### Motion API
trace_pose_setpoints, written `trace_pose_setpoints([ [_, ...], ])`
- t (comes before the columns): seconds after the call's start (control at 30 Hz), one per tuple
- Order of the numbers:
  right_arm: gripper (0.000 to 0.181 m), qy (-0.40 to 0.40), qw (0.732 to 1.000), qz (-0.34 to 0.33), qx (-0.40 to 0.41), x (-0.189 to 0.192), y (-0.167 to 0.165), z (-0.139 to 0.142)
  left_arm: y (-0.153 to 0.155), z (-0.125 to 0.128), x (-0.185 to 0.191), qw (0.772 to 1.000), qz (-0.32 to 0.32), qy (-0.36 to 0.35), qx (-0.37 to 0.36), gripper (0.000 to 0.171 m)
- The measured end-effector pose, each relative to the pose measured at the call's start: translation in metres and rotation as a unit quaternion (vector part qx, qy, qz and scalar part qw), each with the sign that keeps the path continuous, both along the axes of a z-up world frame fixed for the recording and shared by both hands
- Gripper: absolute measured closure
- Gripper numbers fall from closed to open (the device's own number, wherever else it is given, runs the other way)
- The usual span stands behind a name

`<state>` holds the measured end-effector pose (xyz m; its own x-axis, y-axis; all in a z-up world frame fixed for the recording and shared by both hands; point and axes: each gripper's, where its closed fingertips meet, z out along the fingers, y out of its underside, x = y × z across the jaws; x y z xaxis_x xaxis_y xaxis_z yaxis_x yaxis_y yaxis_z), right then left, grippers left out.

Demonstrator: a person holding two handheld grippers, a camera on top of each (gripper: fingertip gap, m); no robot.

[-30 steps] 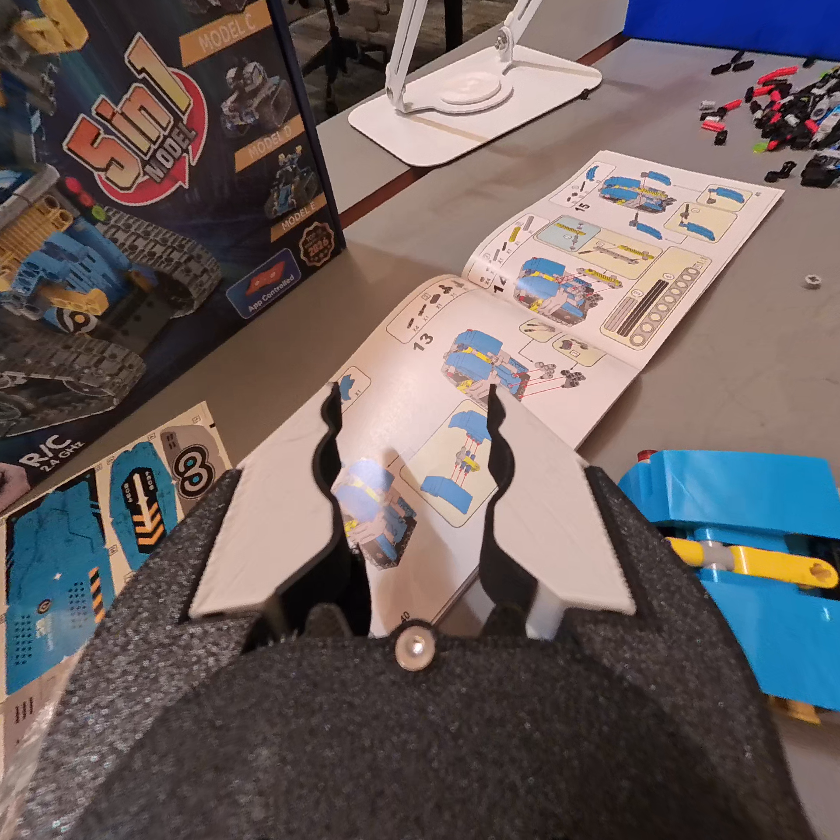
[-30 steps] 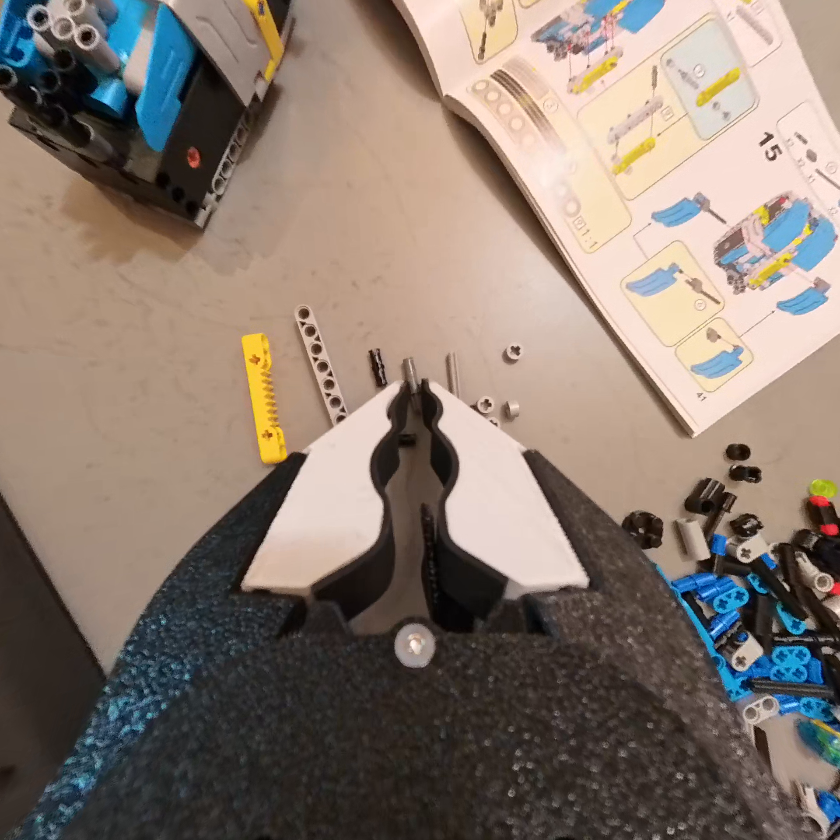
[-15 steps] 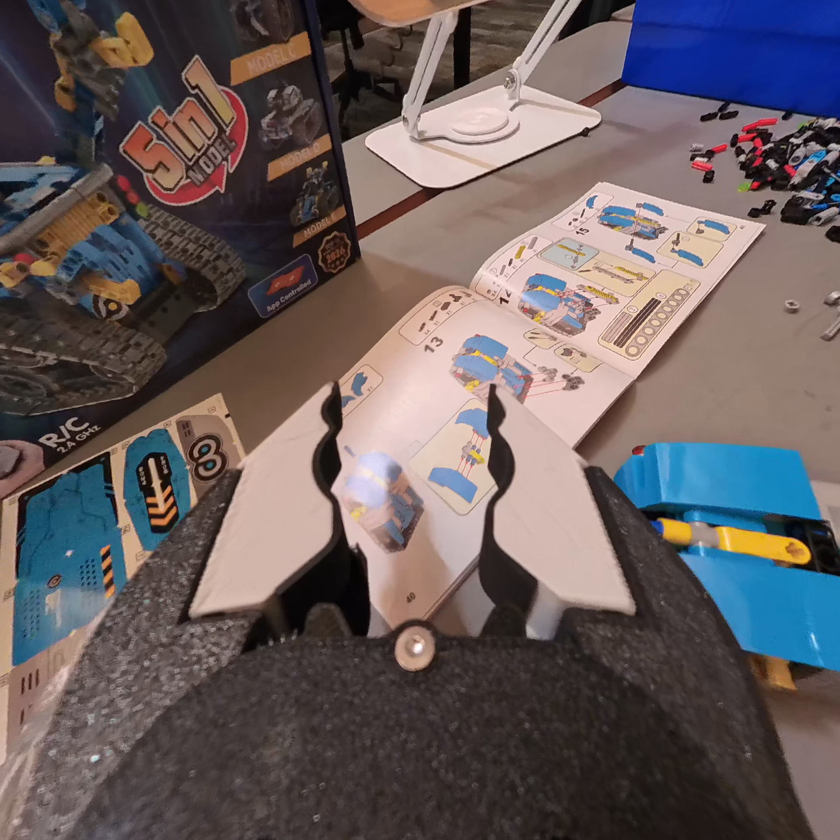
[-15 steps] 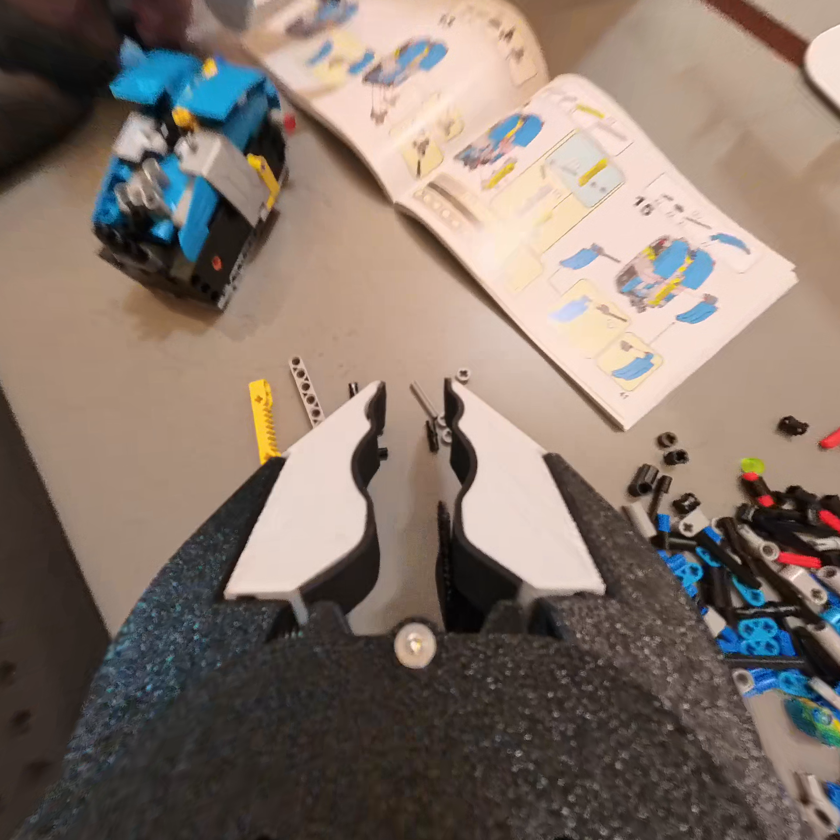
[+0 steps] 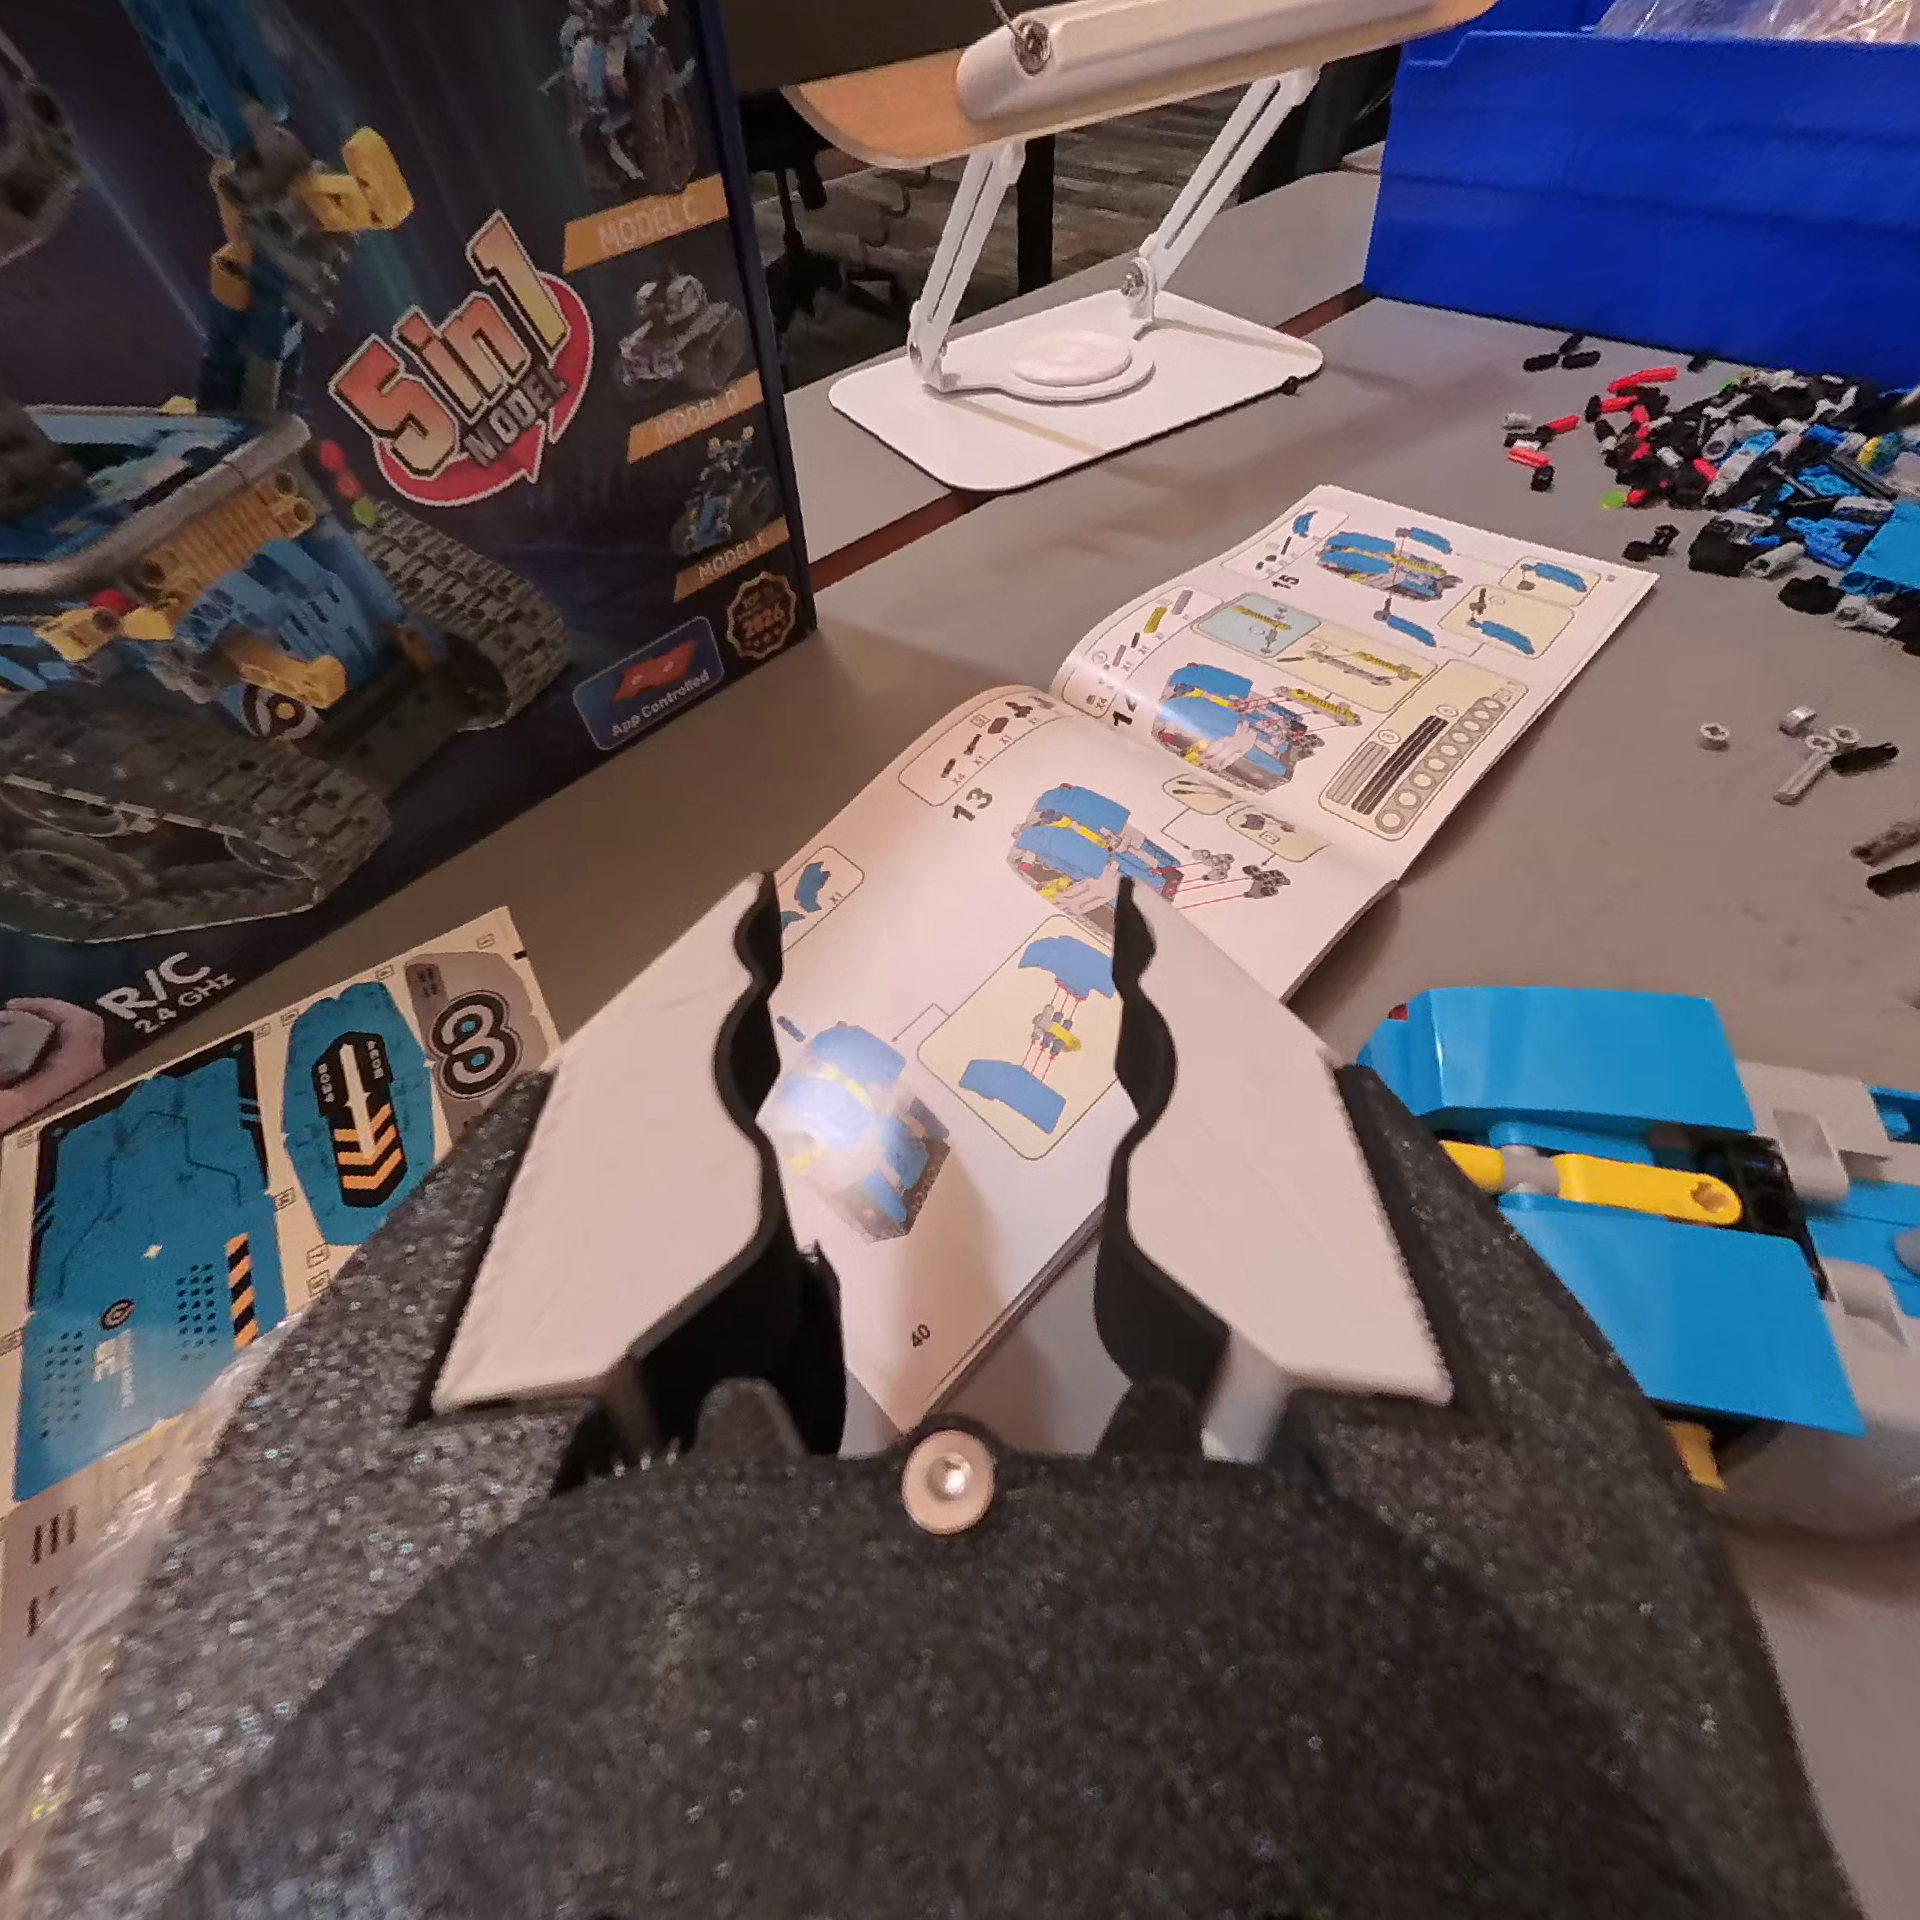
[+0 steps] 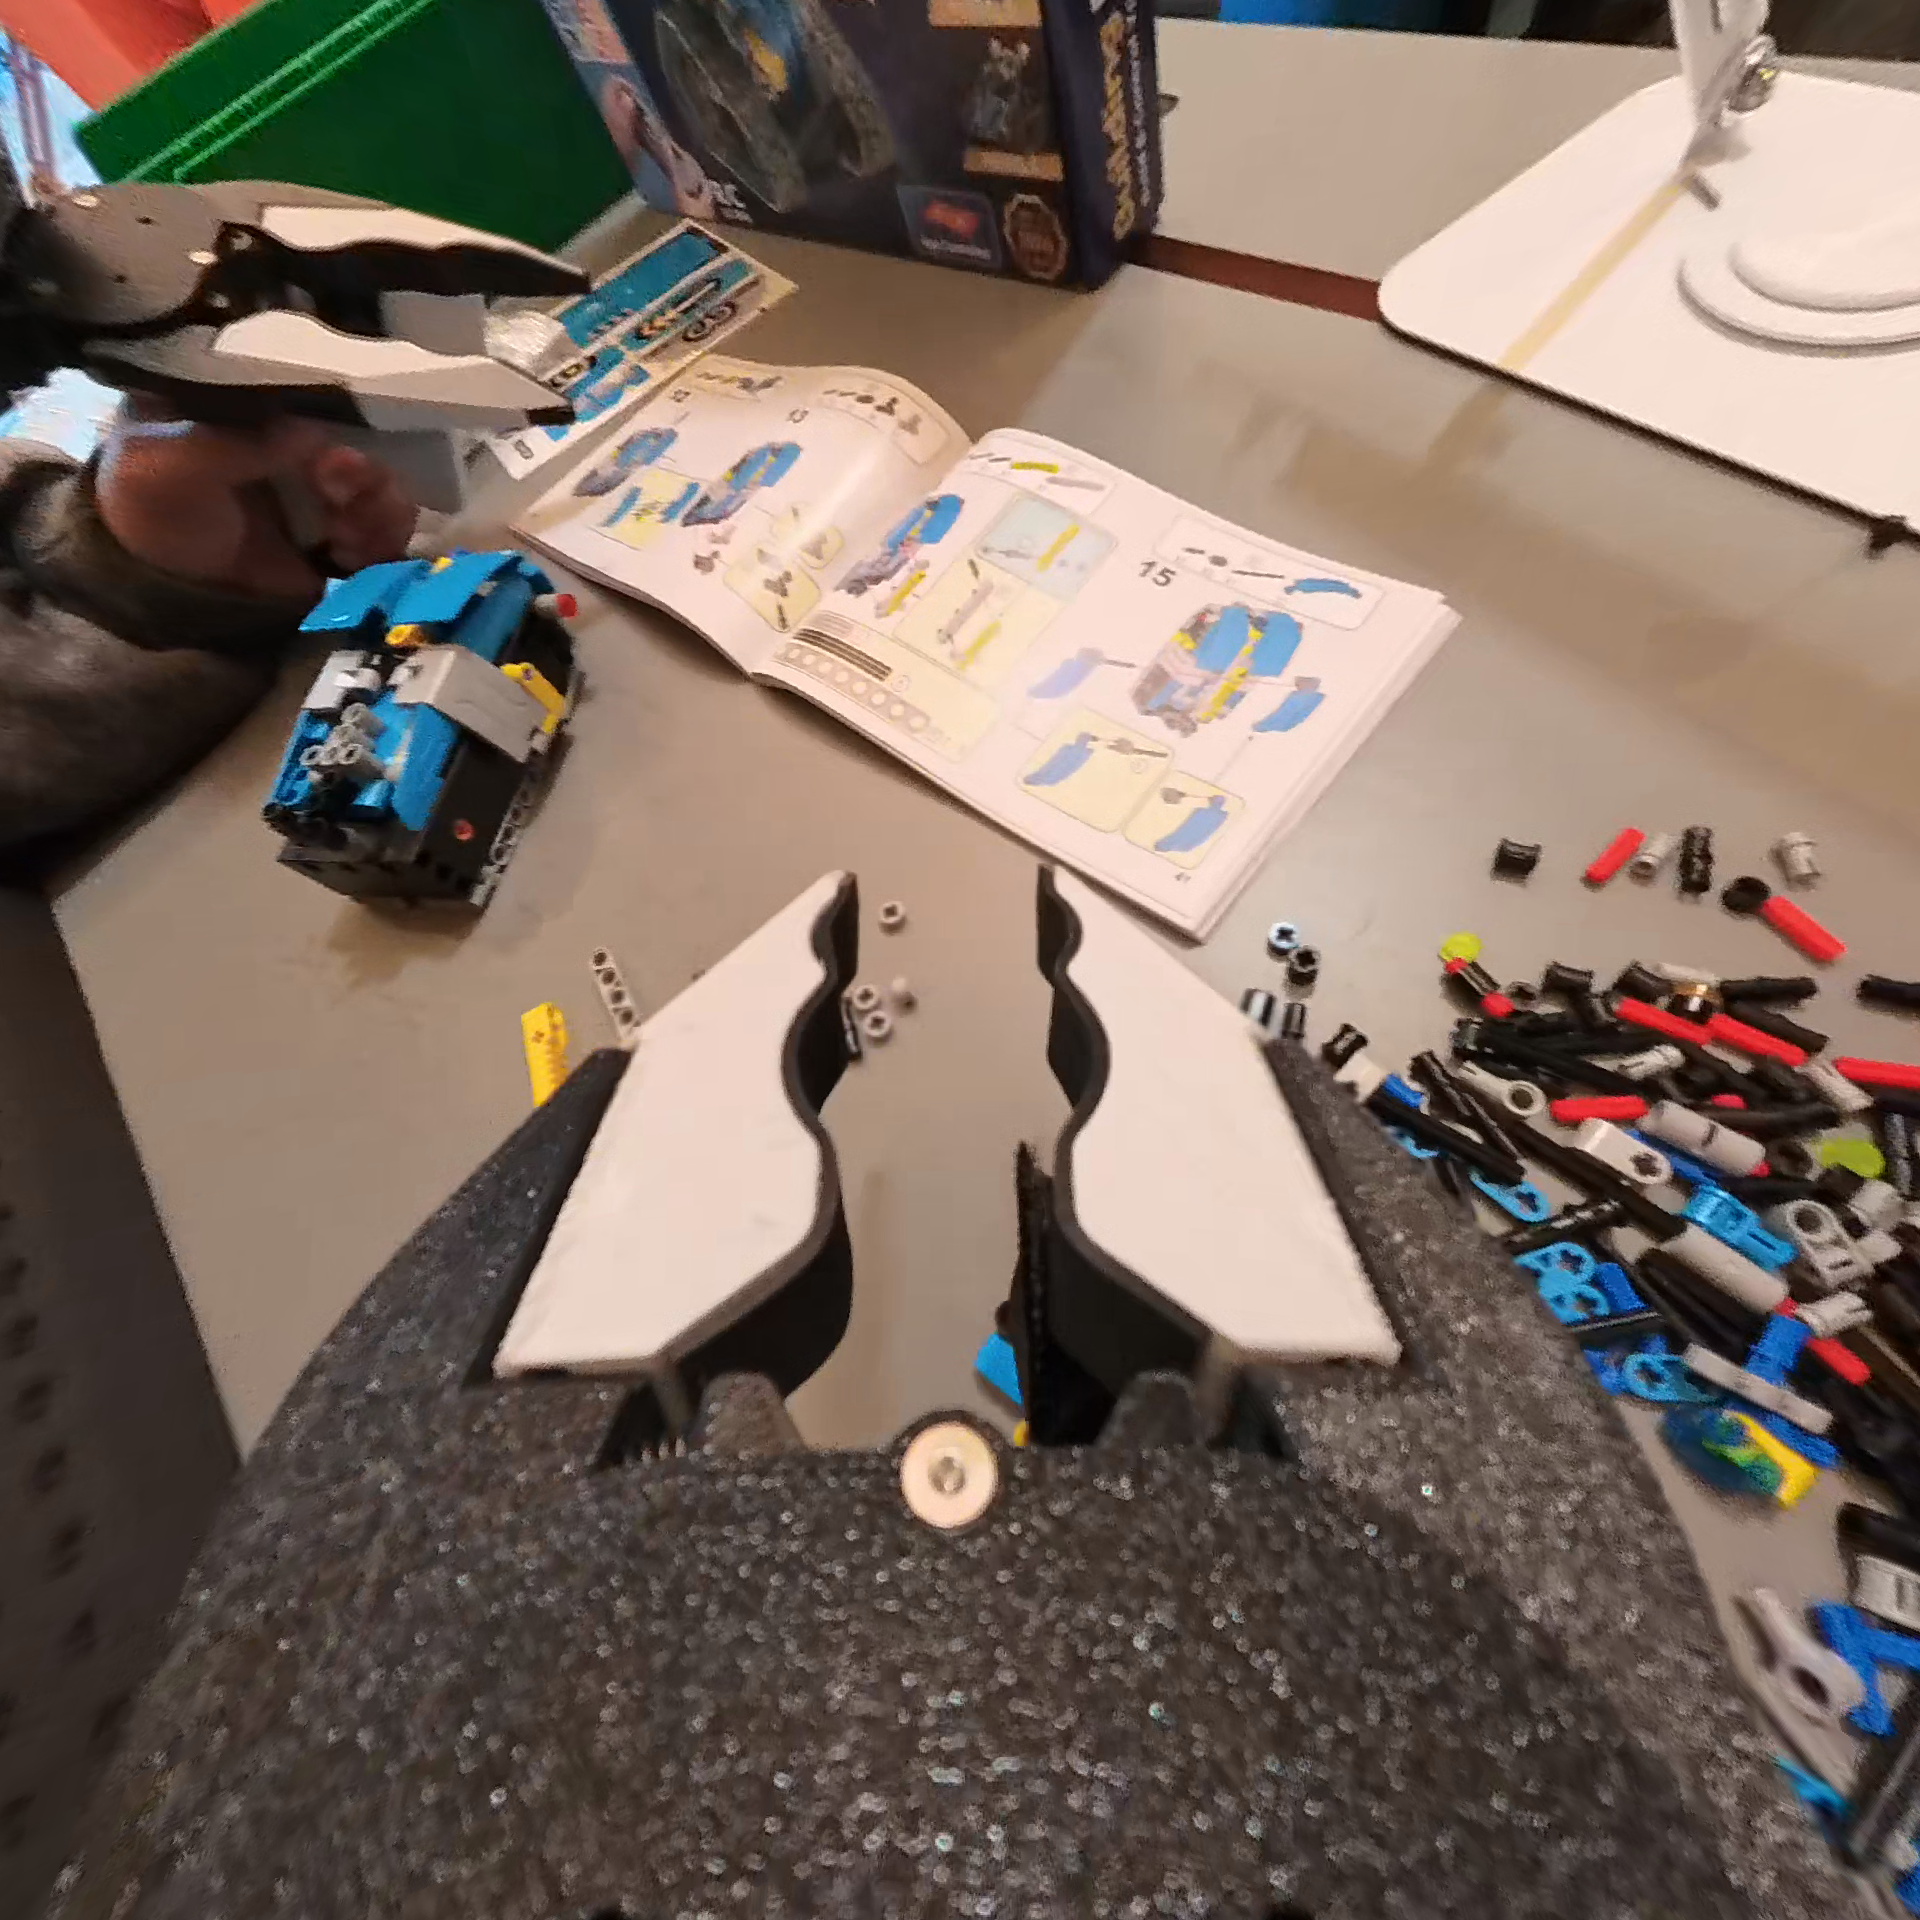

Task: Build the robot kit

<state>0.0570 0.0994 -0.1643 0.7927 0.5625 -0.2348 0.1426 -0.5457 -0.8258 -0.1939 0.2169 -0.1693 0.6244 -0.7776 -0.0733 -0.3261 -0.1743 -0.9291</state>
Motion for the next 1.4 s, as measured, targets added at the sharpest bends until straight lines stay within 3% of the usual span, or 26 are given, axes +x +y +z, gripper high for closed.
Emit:
trace_pose_setpoints([
  [0.6, 0.147, -0.067, 0.997, -0.029, 0.004, 0.008, 0.011, -0.008, 0.000, -0.006, 0.004, 1.000, -0.003, 0.014, -0.013, 0.105],
  [0.87, 0.155, -0.045, 0.990, -0.110, -0.070, -0.039, 0.030, -0.012, 0.001, -0.010, 0.004, 1.000, 0.000, 0.024, -0.017, 0.105],
  [0.97, 0.151, -0.026, 0.991, -0.099, -0.083, -0.067, 0.041, -0.015, 0.002, -0.011, 0.004, 0.999, 0.002, 0.024, -0.022, 0.105],
  [1.03, 0.151, -0.059, 0.990, -0.099, -0.078, -0.071, 0.042, -0.024, 0.002, -0.011, 0.003, 0.999, 0.003, 0.023, -0.022, 0.105],
  [1.2, 0.149, -0.163, 0.977, -0.134, -0.027, -0.050, 0.043, -0.021, 0.001, -0.013, 0.005, 0.999, -0.001, 0.031, -0.026, 0.105],
  [1.4, 0.149, -0.156, 0.978, -0.126, -0.052, -0.042, 0.040, -0.031, 0.000, -0.013, 0.006, 0.999, -0.012, 0.018, -0.044, 0.105],
])
